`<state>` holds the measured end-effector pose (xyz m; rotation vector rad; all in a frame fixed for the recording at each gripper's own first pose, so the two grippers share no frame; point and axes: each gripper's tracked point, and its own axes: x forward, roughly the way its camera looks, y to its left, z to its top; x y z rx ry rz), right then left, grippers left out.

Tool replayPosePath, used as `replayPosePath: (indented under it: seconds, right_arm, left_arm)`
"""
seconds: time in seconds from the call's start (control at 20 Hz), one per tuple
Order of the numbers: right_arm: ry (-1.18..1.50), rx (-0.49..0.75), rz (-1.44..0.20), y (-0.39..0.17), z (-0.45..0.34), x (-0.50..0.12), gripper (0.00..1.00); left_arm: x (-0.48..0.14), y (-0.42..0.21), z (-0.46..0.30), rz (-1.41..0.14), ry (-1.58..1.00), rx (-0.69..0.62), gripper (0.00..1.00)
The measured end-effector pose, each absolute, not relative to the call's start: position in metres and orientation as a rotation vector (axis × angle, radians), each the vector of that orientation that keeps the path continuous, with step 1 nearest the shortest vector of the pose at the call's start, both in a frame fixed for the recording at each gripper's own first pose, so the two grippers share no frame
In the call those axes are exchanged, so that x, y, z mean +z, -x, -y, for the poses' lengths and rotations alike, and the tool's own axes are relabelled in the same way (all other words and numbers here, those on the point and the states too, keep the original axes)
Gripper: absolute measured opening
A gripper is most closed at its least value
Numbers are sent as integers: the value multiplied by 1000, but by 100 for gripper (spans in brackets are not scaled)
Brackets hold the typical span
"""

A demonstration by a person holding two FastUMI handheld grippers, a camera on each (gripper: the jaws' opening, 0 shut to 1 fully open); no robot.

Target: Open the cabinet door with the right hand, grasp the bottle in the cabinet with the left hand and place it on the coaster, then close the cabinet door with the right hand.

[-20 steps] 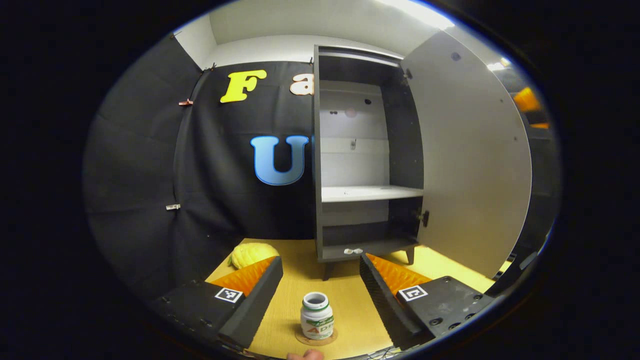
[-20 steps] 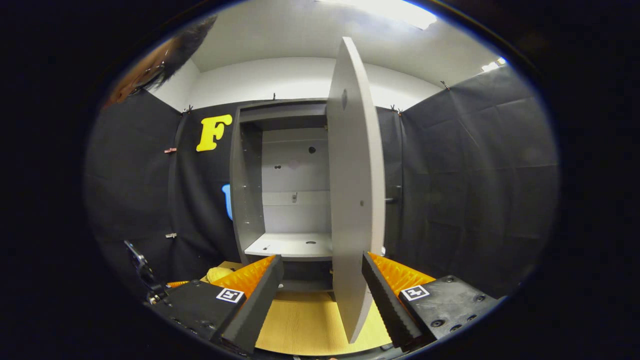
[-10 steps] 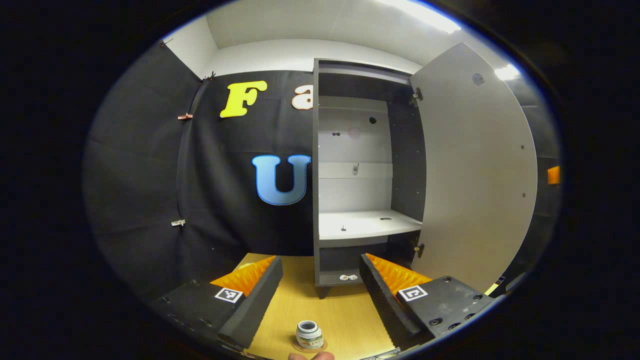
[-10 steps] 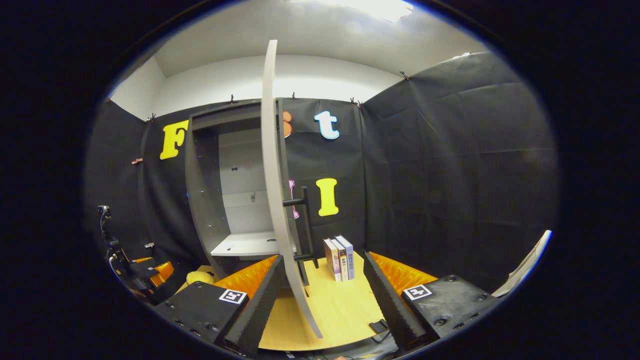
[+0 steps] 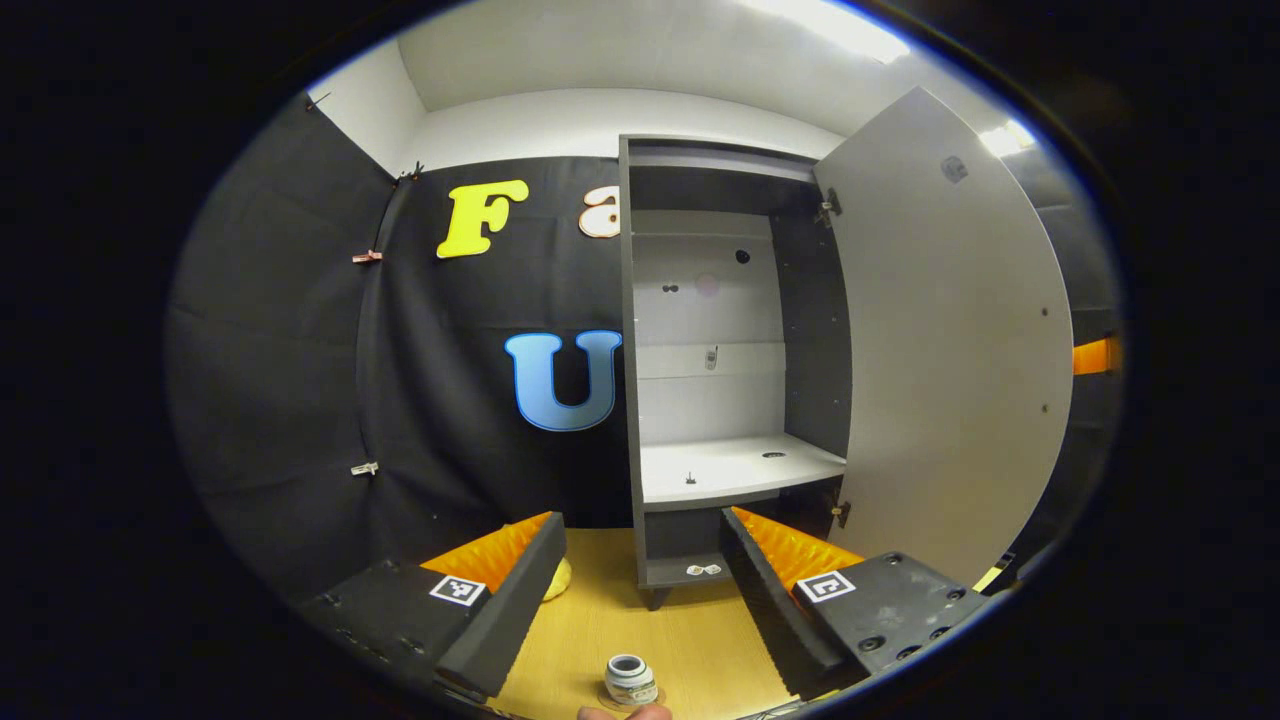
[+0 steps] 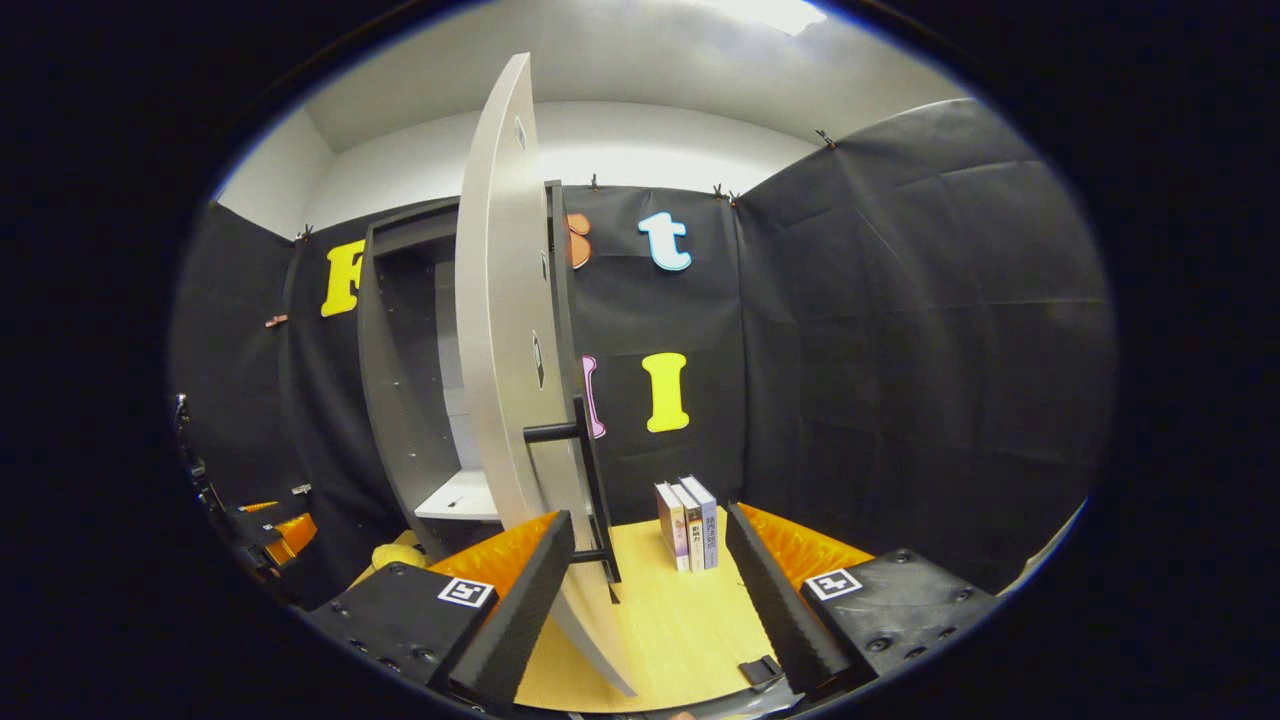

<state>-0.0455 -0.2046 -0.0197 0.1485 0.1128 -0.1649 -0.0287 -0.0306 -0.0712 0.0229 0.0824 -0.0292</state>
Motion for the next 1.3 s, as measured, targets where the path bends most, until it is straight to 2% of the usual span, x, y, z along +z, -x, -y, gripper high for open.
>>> replayPosePath:
  seconds: [0.4, 0.45, 0.65, 1.05, 1.3]
  right_arm:
    - [-152, -79, -123, 45, 154, -16, 97]
    - [-161, -71, -127, 43, 148, -16, 100]
    - [-201, -22, -143, 35, 123, -18, 98]
    - [-191, 82, -135, 14, 57, -21, 98]
    - [-201, 101, -128, -10, 23, -28, 98]
  left_arm:
    - [-80, 28, 32, -95, -14, -21, 98]
    - [-81, 27, 31, -95, -16, -18, 98]
    - [-91, 30, 30, -113, -5, -9, 98]
    - [-98, 32, 18, -132, 12, 21, 97]
    - [-97, 35, 6, -131, 6, 43, 97]
